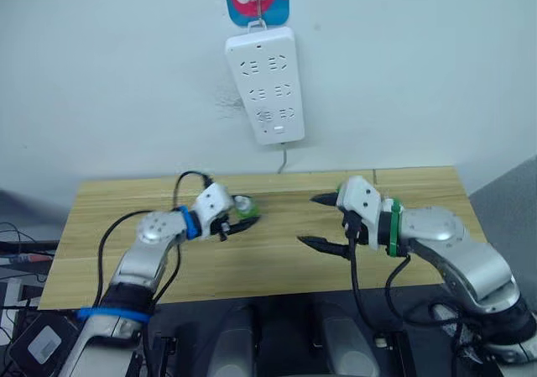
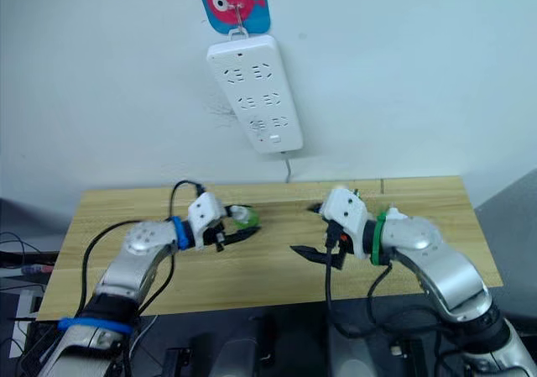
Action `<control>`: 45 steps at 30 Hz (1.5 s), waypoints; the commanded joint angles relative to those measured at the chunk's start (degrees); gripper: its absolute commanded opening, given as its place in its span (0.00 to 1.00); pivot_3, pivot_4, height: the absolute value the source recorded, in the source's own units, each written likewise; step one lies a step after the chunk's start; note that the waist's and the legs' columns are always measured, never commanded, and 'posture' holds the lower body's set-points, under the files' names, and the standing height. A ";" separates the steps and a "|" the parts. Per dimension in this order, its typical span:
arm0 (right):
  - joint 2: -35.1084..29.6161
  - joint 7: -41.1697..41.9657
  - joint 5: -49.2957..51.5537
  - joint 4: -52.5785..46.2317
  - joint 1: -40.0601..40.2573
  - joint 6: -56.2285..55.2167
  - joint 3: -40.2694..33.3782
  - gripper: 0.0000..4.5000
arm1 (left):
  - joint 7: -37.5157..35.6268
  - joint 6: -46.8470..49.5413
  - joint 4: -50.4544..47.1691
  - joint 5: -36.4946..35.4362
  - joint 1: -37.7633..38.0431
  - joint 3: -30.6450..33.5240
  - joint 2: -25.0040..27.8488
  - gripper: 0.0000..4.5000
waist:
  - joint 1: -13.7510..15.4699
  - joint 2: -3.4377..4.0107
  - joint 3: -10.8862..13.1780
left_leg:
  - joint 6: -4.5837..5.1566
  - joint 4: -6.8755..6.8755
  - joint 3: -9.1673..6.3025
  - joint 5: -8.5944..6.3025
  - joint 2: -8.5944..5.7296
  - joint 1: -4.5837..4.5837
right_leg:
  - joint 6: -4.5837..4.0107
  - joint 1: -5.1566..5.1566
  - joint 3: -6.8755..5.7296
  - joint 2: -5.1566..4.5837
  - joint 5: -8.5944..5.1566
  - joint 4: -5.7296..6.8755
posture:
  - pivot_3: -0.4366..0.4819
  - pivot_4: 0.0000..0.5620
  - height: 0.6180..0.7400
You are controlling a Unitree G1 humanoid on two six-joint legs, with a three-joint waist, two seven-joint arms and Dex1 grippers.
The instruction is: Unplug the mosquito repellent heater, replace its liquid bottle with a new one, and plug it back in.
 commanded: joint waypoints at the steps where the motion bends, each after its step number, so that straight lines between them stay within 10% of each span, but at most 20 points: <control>1: 1.86 -0.63 1.62 0.51 -3.22 2.55 0.89 0.97 | -4.78 5.75 -5.42 -2.90 -2.89 -2.05 0.54 0.50 | -0.19 0.00 0.00 | 0.00 0.00 -0.01 0.00 0.00 -0.01 | 0.00 0.00 -0.06 0.01 0.00 0.00 | 0.27 0.54 1.00; 10: 6.70 -2.75 1.39 5.09 -7.57 4.38 2.69 0.97 | -7.78 10.16 -11.47 -3.56 -3.18 -3.59 1.48 0.50 | -0.85 0.03 0.01 | 0.00 -0.01 -0.29 0.00 0.08 -0.07 | 0.00 -0.03 -0.66 0.00 0.00 0.06 | 0.28 0.52 1.00; 21: 8.39 -4.74 -1.10 3.92 -7.02 2.72 6.34 0.24 | -7.31 12.03 -13.44 -4.54 -2.18 -3.19 1.29 0.50 | -0.46 0.03 0.01 | -0.08 0.16 -0.29 0.06 0.07 -0.11 | 0.00 -0.01 -0.66 -0.01 0.00 0.08 | 0.29 0.50 1.00; 28: 8.04 -5.00 -1.56 3.98 -5.91 0.64 5.52 0.24 | -8.12 9.24 -12.21 -6.50 0.40 -0.85 0.85 0.50 | -0.39 0.03 0.00 | -0.11 0.24 -0.28 0.08 0.07 -0.12 | 0.00 0.00 -0.66 -0.01 0.00 0.10 | 0.28 0.48 1.00; 35: 9.14 -6.75 0.72 4.61 -5.37 0.88 0.36 0.24 | -6.82 4.03 -7.06 -5.05 2.35 0.74 1.42 0.99 | -0.30 0.04 -0.02 | -0.15 0.39 -0.27 0.10 0.07 -0.12 | -0.02 0.04 -0.66 -0.02 0.03 0.16 | 0.28 0.46 1.00; 45: 10.46 -8.77 2.51 2.84 -4.41 3.23 -1.56 0.24 | 0.74 14.19 -11.10 -10.15 2.81 3.19 -4.34 0.99 | -0.28 0.03 -0.05 | -0.15 0.77 -0.28 0.10 0.07 -0.15 | -0.02 0.03 -0.66 -0.01 0.03 0.62 | 0.27 0.43 1.00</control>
